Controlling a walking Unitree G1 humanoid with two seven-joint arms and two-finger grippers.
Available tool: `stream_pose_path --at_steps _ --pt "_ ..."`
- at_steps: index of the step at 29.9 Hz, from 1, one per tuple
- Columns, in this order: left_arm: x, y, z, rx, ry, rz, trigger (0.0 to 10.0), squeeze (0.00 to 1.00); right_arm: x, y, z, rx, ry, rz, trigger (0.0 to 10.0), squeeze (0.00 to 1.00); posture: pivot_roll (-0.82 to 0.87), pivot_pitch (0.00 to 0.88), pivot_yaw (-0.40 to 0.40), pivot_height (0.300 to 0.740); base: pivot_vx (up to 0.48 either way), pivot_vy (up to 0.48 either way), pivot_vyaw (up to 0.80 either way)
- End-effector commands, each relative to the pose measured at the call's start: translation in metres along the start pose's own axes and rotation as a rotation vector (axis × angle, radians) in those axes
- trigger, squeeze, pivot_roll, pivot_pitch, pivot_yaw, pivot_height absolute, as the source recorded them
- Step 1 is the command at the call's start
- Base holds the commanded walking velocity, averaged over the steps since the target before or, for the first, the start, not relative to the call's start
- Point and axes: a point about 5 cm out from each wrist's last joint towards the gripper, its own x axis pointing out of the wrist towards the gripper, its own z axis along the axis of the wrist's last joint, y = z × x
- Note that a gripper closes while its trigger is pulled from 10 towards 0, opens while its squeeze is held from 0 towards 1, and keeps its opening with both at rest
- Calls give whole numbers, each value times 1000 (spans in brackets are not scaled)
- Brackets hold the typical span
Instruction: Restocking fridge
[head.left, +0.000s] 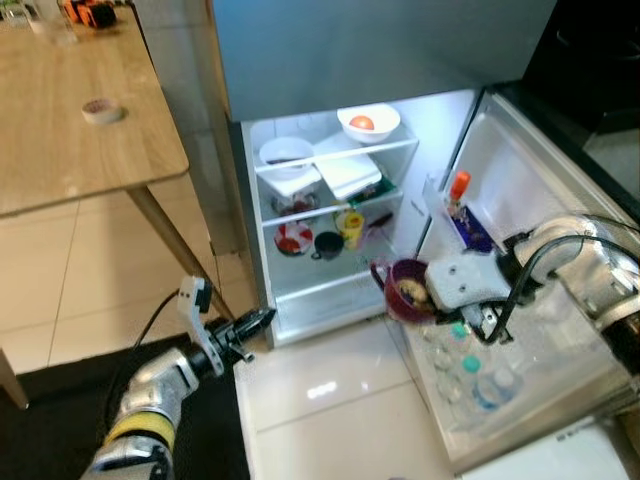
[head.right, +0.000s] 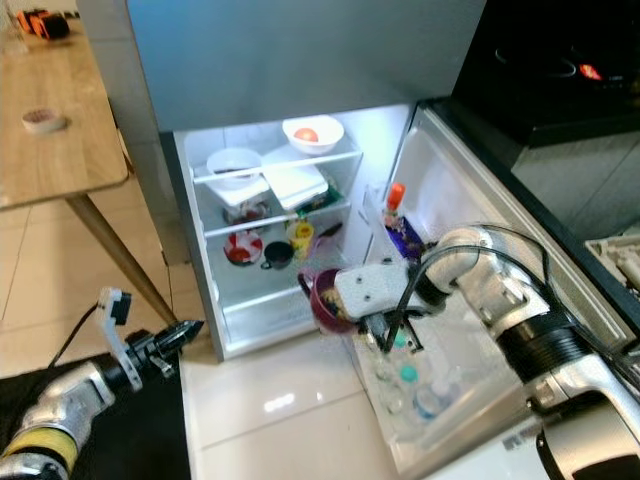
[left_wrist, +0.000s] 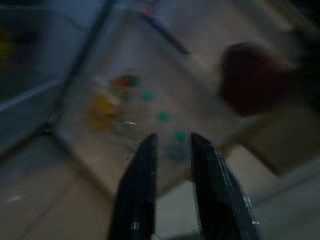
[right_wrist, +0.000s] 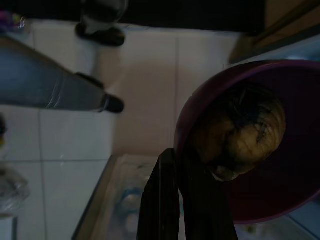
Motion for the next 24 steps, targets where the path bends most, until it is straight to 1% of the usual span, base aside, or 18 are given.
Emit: stream_pose_path --at_steps 1,3,4,6,7,9,10,11,12,13,15,18,19,20,22,23,24 --pt "-3 -6 7 11 49 -96 10000 1000 2 1 4 -24 21 6 0 0 6 0 -33 740 0 0 0" --pt "-3 -6 7 11 49 -96 10000 1000 2 1 4 -24 21 6 0 0 6 0 -33 740 0 0 0" --pt "-2 -7 10 22 65 -125 10000 1000 4 3 5 -25 29 11 0 0 6 0 -33 740 0 0 0" --pt "-2 -7 10 22 65 -125 10000 1000 4 3 5 -25 29 11 0 0 6 0 -33 740 0 0 0" --pt "3 -13 16 49 93 -195 10000 1000 9 3 8 -38 35 19 0 0 -1 0 -28 740 0 0 0" --pt "18 -26 21 91 148 -334 10000 1000 17 3 17 -80 41 44 0 0 -5 0 -28 740 0 0 0" --pt "18 -26 21 91 148 -334 10000 1000 17 3 17 -80 41 44 0 0 -5 0 -28 740 0 0 0" --pt "24 -32 22 106 162 -380 10000 1000 19 2 21 -99 37 53 0 0 -5 0 -28 740 0 0 0" --pt "27 -36 24 119 171 -418 10000 1000 19 3 28 -123 7 68 0 0 -5 0 -28 740 0 0 0" --pt "29 -40 26 122 178 -444 10000 1000 19 4 33 -137 -13 77 0 0 -5 0 -28 740 0 0 0" --pt "29 -40 26 122 178 -444 10000 1000 19 4 33 -137 -13 77 0 0 -5 0 -28 740 0 0 0" --pt "36 -45 33 171 225 -481 10000 1000 19 9 51 -198 -72 131 0 0 -7 0 -31 740 0 0 0" --pt "36 -45 33 171 225 -481 10000 1000 19 9 51 -198 -72 131 0 0 -7 0 -31 740 0 0 0" --pt "39 -45 34 197 230 -484 10000 1000 20 10 55 -214 -76 142 0 0 -7 0 -31 740 0 0 0" --pt "39 -45 34 197 230 -484 10000 1000 20 10 55 -214 -76 142 0 0 -7 0 -31 740 0 0 0" --pt "43 -45 36 219 226 -485 10000 243 21 10 56 -223 -74 150 0 0 -8 0 -30 740 0 0 0" --pt "43 -45 36 219 226 -485 10000 243 21 10 56 -223 -74 150 0 0 -8 0 -30 740 0 0 0"
